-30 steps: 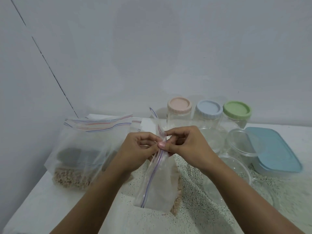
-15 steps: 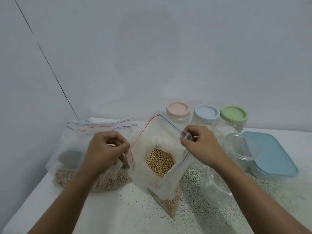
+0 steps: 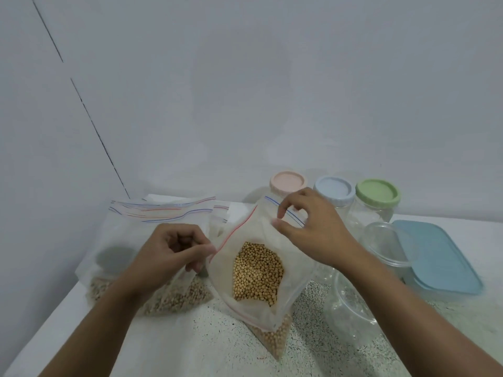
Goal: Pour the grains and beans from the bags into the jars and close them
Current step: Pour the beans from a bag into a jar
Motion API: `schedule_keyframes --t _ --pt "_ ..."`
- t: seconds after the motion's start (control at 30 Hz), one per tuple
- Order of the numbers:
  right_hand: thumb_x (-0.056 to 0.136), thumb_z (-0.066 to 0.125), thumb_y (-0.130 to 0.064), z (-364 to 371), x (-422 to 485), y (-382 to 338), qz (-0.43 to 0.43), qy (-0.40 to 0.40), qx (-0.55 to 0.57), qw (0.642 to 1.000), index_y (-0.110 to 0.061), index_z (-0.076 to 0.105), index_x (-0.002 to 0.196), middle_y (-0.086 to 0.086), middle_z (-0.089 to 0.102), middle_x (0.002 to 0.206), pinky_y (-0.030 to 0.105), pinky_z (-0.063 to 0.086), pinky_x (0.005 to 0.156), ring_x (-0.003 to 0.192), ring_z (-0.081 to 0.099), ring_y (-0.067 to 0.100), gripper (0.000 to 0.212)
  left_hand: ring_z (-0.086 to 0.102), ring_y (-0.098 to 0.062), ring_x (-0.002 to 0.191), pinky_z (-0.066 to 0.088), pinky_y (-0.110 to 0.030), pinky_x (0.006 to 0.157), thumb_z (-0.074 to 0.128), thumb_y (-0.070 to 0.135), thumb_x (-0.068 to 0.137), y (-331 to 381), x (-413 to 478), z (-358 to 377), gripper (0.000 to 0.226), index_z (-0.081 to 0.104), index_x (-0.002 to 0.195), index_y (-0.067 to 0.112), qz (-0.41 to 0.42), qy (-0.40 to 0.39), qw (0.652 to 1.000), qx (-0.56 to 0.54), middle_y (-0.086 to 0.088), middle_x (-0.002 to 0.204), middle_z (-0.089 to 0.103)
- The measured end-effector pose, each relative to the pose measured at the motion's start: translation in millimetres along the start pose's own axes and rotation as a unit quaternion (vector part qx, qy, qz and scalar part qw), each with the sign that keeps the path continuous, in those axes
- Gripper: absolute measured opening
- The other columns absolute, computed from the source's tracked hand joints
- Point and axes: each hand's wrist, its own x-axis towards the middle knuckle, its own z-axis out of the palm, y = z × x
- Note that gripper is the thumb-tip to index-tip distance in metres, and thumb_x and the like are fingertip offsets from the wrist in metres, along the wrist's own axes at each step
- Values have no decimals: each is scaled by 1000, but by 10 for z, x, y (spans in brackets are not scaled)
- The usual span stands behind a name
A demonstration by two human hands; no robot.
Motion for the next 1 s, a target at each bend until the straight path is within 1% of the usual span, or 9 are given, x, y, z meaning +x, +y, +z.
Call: schedule_keyframes --t 0.07,0.17,0.27,0.37,0.47,0.6,0.77,0.87,1.0 --pt "86 61 -68 26 117 -107 36 -28 -31 998 -24 68 78 -6 55 102 32 40 81 98 53 10 46 48 -16 52 41 -20 52 87 19 78 14 45 60 25 73 75 -2 -4 -18 1000 -12 -12 56 56" --pt "82 44 -85 115 323 -213 82 -40 -104 990 -16 42 55 -6 46 63 33 38 59 59 49 15 74 43 -16 52 38 -20 51 77 12 83 38 102 155 19 73 78 -6 -23 -61 997 -28 -10 58 54" --pt "84 54 -80 237 442 -200 123 -45 -113 985 -20 34 56 -6 37 50 31 34 54 48 41 17 69 38 -25 58 35 -29 55 80 18 86 5 150 178 19 75 79 1 -31 -101 994 -30 -10 60 51" --pt "86 67 -45 297 468 -130 129 -21 -92 987 -15 52 63 -3 54 60 31 41 56 59 55 19 40 35 -31 58 32 -37 58 80 32 85 -48 187 152 26 76 80 6 -35 -136 990 -32 -13 62 49" --pt "85 61 -18 311 457 -63 93 13 -25 995 -10 51 60 8 52 59 36 44 56 59 51 26 29 42 -32 61 42 -42 67 72 35 91 -118 248 118 25 76 79 13 -40 -129 991 -21 -15 67 54" --pt "92 67 -22 266 417 -24 19 31 7 999 -4 65 70 7 64 71 35 48 67 70 58 21 28 68 -24 89 56 -36 80 56 16 104 -329 459 204 18 74 103 12 -53 -42 998 -10 -14 91 71" --pt "93 71 -25 205 414 -99 -47 37 28 998 -3 71 80 4 68 81 25 43 72 81 59 16 25 61 -19 126 56 -35 97 45 12 109 -574 836 363 28 61 131 14 -33 -60 998 15 -5 129 66" --pt "93 72 -22 148 422 -178 -58 37 55 996 -4 70 79 3 65 78 18 39 67 79 56 11 23 60 -20 127 52 -47 105 43 13 108 -588 999 453 34 57 139 19 -16 -130 989 61 0 134 65" --pt "92 73 -22 13 404 -235 -52 39 79 995 -11 73 78 -9 64 74 9 37 66 71 52 -3 18 65 -17 117 51 -39 102 51 6 105 -472 1104 465 25 62 128 7 3 -123 986 110 -9 124 69"
